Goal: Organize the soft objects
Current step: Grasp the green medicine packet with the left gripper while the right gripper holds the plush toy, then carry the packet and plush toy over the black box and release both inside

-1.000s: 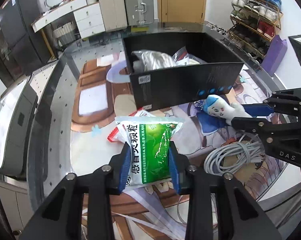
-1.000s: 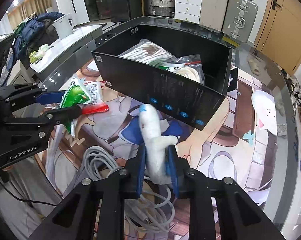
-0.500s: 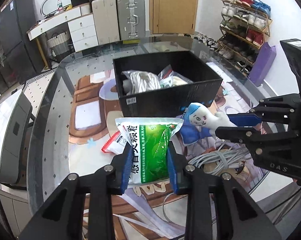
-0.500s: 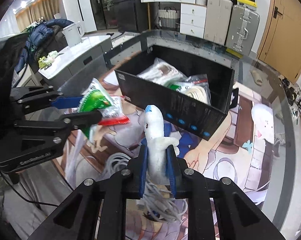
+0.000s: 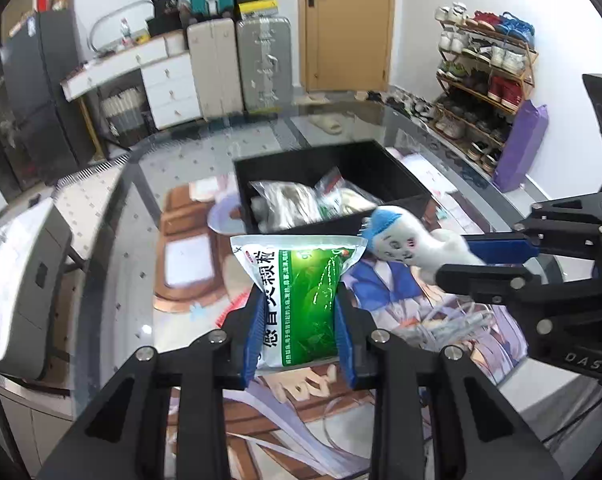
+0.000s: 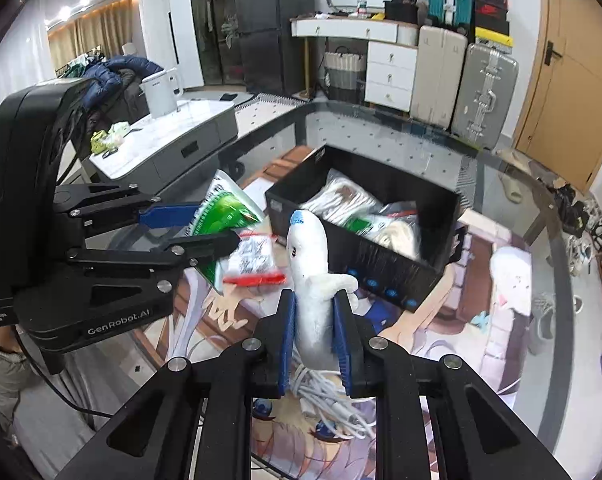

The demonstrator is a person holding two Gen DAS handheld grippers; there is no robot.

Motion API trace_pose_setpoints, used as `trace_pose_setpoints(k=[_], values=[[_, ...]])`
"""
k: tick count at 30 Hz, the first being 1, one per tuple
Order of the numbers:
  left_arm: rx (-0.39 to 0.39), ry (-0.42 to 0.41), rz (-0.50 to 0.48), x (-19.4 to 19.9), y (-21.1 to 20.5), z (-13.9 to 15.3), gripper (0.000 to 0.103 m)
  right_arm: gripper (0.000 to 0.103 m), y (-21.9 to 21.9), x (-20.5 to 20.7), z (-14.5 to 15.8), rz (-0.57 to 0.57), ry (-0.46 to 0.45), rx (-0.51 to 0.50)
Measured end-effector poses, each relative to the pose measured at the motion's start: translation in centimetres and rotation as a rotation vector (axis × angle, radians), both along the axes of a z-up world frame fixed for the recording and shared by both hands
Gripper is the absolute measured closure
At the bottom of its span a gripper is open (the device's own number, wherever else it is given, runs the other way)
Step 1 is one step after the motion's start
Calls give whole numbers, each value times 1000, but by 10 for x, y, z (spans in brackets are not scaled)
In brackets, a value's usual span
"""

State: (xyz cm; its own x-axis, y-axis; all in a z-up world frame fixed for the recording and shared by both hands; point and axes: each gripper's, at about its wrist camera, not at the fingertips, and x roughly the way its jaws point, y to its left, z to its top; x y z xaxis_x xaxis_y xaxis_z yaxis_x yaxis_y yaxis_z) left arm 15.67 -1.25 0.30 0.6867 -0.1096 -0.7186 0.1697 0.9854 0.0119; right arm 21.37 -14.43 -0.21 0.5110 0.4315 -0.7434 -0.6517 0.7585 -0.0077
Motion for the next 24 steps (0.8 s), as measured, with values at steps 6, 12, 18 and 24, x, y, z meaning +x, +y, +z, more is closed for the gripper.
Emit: trace_pose_setpoints(k=[6,12,18,24], values=[[-22,-85,6,1,3,21,73,84,-10,2,24,-41,-57,54],[-54,-150,14,14,4,43,73,84,-15,11,48,-98,-122,110],[-100,-193,23,29,6,53,73,84,-6,29,57,-126,-129,134],[-126,-178,59,53,11,48,73,84,-3,54,60,-171,-129,161]])
